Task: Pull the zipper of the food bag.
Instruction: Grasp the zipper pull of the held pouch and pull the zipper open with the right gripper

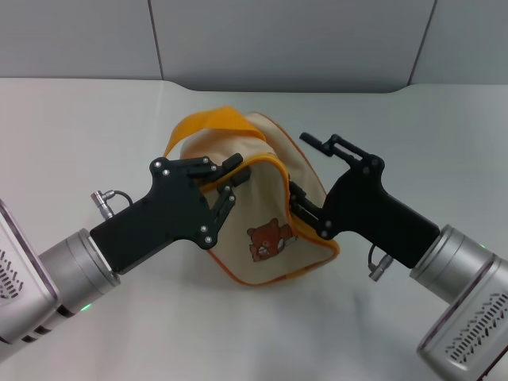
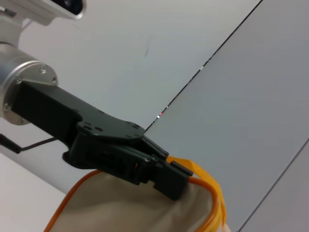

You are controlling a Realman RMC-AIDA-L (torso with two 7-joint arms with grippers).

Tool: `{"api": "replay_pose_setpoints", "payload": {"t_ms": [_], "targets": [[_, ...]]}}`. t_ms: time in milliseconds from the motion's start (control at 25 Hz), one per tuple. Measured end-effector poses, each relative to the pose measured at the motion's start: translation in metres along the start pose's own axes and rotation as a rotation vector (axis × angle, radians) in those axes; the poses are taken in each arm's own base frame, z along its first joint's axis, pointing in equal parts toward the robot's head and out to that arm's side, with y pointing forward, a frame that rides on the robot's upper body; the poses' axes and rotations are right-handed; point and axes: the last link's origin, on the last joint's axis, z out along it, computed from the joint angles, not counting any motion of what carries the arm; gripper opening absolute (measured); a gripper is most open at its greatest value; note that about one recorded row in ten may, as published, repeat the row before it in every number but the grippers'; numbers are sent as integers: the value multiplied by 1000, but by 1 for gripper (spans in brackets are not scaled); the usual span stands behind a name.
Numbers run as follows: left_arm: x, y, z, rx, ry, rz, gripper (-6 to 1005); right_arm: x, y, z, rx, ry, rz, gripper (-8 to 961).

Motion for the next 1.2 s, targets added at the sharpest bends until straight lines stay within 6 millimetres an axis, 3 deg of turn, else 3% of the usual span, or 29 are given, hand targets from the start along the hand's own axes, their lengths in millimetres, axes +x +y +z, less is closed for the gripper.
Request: {"api": "replay_pose_setpoints", "payload": {"t_ms": [400,800,960,1200], "targets": [[0,0,0,0,0,1,126,0,3,-2,-9,5,2,429],[0,0,0,1,0,0,148,3,6,-7,-14,30,8,-1],[0,-1,0,4,0,1,157,6,10,-17,-2,58,22,-2],[0,-3,0,7,-1,6,170,17,28,-59,25,192,60,31]]}}
